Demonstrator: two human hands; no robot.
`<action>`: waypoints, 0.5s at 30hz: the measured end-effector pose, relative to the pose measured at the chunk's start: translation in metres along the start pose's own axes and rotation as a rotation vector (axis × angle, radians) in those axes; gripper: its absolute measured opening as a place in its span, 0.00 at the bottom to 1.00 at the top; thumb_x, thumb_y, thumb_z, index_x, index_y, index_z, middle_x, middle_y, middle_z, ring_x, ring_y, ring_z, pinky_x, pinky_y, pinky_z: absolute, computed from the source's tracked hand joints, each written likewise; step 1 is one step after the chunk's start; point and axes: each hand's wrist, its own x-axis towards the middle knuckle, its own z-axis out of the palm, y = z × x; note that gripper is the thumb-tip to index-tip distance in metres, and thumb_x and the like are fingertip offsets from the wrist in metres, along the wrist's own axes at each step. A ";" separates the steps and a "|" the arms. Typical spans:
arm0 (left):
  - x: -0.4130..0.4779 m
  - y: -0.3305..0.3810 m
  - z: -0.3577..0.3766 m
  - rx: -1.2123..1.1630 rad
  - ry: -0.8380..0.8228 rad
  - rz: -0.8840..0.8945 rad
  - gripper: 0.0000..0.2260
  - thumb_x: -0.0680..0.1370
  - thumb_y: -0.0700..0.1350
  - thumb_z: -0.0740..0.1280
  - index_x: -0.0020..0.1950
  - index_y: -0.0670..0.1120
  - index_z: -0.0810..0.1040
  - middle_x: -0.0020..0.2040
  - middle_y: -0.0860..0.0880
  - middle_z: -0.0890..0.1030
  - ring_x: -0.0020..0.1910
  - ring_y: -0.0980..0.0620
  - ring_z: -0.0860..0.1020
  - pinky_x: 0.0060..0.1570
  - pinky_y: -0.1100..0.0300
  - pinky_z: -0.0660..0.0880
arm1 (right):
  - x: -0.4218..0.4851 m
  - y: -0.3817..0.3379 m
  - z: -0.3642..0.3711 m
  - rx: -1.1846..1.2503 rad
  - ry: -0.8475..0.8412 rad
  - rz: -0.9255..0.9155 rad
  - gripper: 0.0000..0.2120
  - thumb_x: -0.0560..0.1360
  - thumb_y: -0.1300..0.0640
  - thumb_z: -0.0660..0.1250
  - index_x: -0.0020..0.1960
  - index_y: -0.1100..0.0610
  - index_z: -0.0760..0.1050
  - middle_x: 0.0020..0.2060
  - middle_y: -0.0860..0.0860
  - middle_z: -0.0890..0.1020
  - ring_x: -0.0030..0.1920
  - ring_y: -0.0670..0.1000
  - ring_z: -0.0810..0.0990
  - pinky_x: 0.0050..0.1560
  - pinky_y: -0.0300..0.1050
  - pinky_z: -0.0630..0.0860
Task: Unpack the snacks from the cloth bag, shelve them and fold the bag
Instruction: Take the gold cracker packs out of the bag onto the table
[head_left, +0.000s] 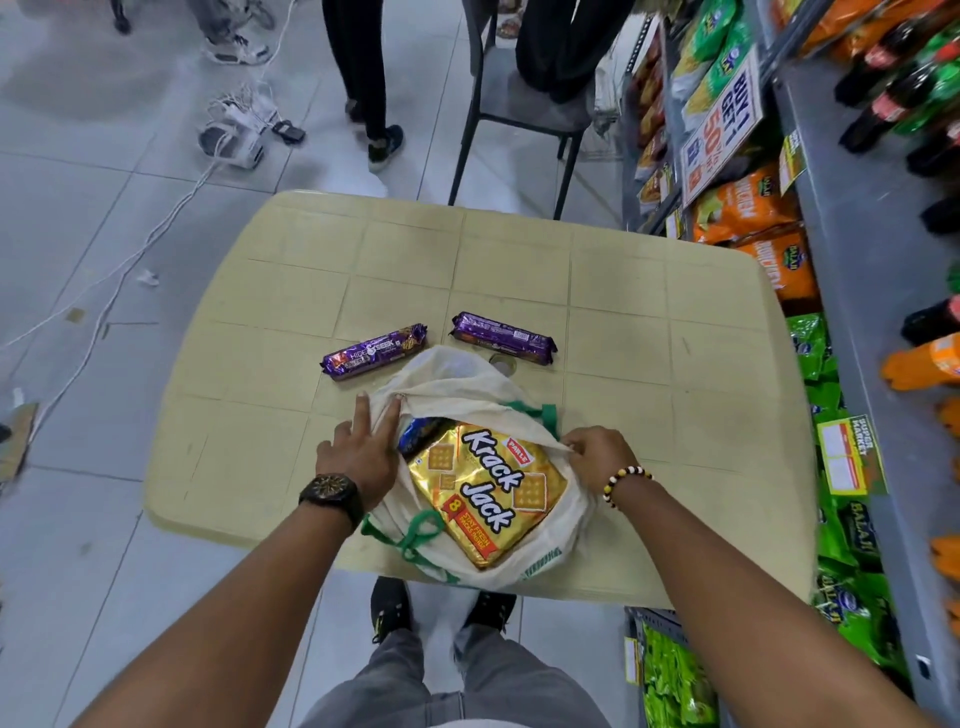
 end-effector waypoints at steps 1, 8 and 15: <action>-0.002 0.000 0.000 -0.003 0.003 0.010 0.28 0.82 0.56 0.52 0.80 0.58 0.42 0.81 0.43 0.47 0.70 0.38 0.67 0.58 0.42 0.75 | -0.004 0.000 -0.001 0.014 0.012 -0.005 0.10 0.69 0.62 0.69 0.48 0.54 0.85 0.46 0.55 0.86 0.49 0.57 0.83 0.50 0.46 0.79; -0.067 0.036 -0.005 -0.308 0.297 0.104 0.27 0.77 0.49 0.65 0.76 0.48 0.65 0.75 0.42 0.66 0.70 0.41 0.69 0.66 0.45 0.71 | -0.042 -0.007 0.001 0.254 0.257 -0.104 0.15 0.68 0.67 0.69 0.53 0.57 0.82 0.47 0.53 0.82 0.45 0.51 0.80 0.50 0.42 0.77; -0.116 0.089 0.003 -1.433 -0.074 -0.286 0.18 0.82 0.49 0.64 0.72 0.49 0.67 0.67 0.50 0.73 0.61 0.51 0.76 0.52 0.62 0.73 | -0.055 -0.016 0.008 0.303 0.043 -0.168 0.14 0.75 0.63 0.66 0.59 0.55 0.80 0.52 0.47 0.80 0.52 0.45 0.79 0.54 0.33 0.74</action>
